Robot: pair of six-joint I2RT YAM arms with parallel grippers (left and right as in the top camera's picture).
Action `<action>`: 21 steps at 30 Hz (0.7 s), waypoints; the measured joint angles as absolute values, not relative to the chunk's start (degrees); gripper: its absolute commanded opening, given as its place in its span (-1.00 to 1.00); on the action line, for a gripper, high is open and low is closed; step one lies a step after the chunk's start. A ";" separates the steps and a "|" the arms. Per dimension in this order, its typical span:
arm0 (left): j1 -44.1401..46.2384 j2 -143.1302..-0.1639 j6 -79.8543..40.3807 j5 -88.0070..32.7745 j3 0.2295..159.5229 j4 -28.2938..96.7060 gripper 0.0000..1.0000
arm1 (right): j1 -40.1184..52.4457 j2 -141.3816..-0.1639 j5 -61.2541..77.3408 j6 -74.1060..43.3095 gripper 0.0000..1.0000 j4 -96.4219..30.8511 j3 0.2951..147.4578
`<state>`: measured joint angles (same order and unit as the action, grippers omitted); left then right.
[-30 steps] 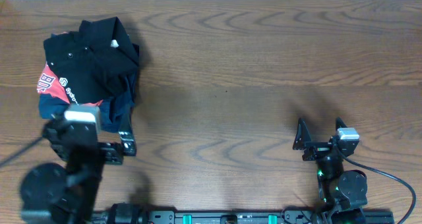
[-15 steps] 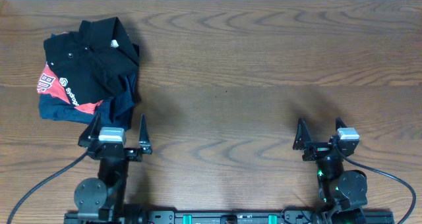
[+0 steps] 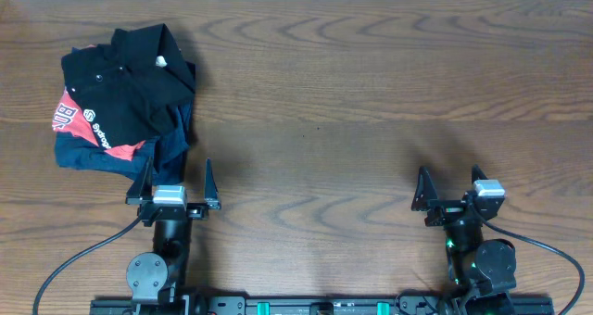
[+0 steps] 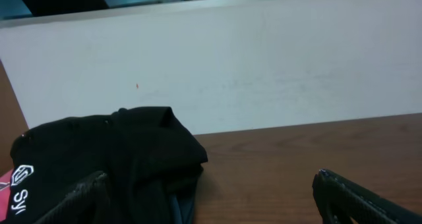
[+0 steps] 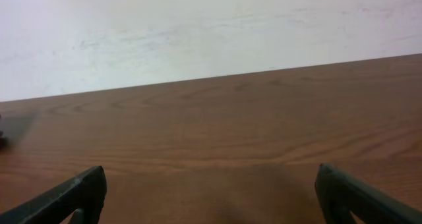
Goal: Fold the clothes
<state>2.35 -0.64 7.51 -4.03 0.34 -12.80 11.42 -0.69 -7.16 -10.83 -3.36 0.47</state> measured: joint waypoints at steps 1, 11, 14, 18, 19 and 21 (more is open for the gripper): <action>2.35 -0.60 7.51 -4.03 0.34 -12.14 0.96 | 11.42 -0.69 -7.14 -10.85 0.98 -3.36 0.47; 2.35 -0.73 7.51 -3.75 0.45 0.49 0.96 | 11.42 -0.69 -7.18 -10.85 0.98 -3.31 0.45; 2.35 -0.69 7.51 -3.55 0.69 1.10 0.96 | 11.42 -0.69 -7.16 -10.85 0.98 -3.33 0.45; 2.35 -0.69 7.51 -3.46 0.69 1.10 0.96 | 11.42 -0.69 -7.16 -10.85 0.99 -3.33 0.45; 2.35 -0.69 7.51 -3.44 0.69 1.10 0.95 | 11.42 -0.69 -7.16 -10.85 0.99 -3.33 0.45; 2.35 -0.69 7.51 -3.44 0.69 1.10 0.96 | 11.42 -0.69 -7.16 -10.85 0.98 -3.33 0.45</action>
